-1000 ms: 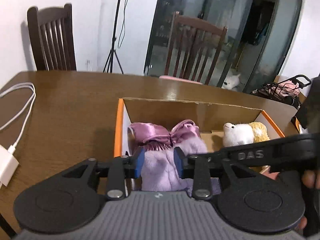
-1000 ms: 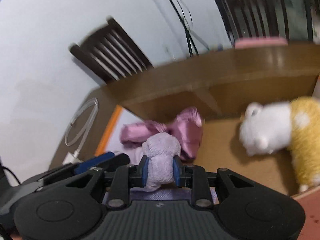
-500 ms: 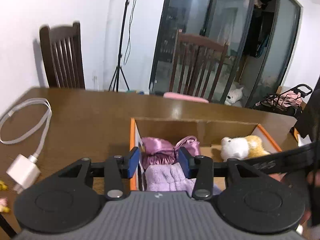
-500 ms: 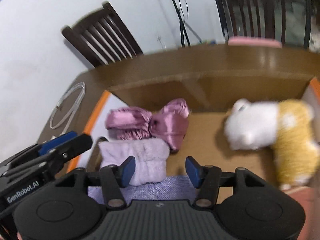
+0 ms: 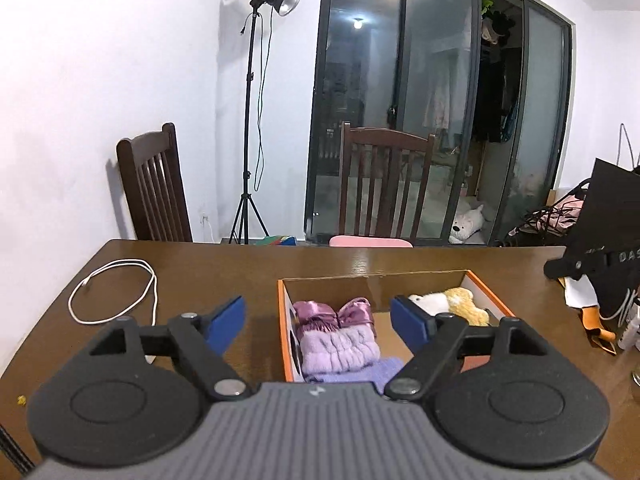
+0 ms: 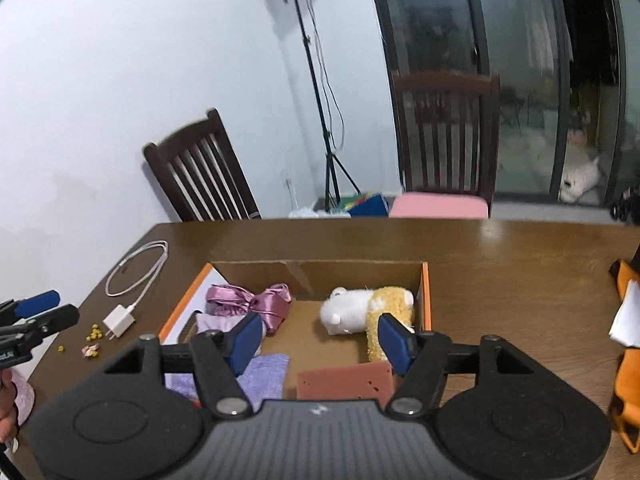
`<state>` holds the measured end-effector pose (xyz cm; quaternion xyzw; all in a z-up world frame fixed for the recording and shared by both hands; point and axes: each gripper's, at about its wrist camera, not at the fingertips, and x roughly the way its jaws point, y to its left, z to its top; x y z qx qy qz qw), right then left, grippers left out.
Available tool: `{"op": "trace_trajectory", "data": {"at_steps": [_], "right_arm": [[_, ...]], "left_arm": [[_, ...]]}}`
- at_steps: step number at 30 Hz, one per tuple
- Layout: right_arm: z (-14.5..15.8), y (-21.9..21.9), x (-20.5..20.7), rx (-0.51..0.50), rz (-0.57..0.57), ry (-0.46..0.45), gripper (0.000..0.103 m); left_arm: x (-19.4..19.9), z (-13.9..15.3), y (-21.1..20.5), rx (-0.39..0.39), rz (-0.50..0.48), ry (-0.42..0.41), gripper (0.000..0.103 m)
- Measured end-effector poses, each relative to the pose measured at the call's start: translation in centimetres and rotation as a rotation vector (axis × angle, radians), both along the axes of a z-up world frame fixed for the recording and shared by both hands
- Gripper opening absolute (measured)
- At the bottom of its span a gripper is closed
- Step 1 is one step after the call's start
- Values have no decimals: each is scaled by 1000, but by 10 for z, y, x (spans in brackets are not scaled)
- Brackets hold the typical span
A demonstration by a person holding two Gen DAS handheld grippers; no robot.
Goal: Organize soft objects
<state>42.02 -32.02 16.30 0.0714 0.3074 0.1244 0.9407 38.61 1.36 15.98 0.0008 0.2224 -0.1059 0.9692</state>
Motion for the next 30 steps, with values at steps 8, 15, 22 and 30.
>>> {"op": "trace_trajectory", "data": {"at_steps": [8, 15, 22, 30], "right_arm": [[-25, 14, -88, -56, 61, -227, 85], [-103, 23, -162, -18, 93, -255, 87], [-169, 23, -213, -19, 99, -122, 87], [-163, 31, -196, -39, 72, -187, 84]], "left_arm": [[-89, -42, -5, -31, 52, -46, 93], [-168, -105, 1, -121, -2, -6, 102], [-187, -144, -6, -76, -40, 88, 102], [-135, -139, -42, -124, -114, 49, 90]]}}
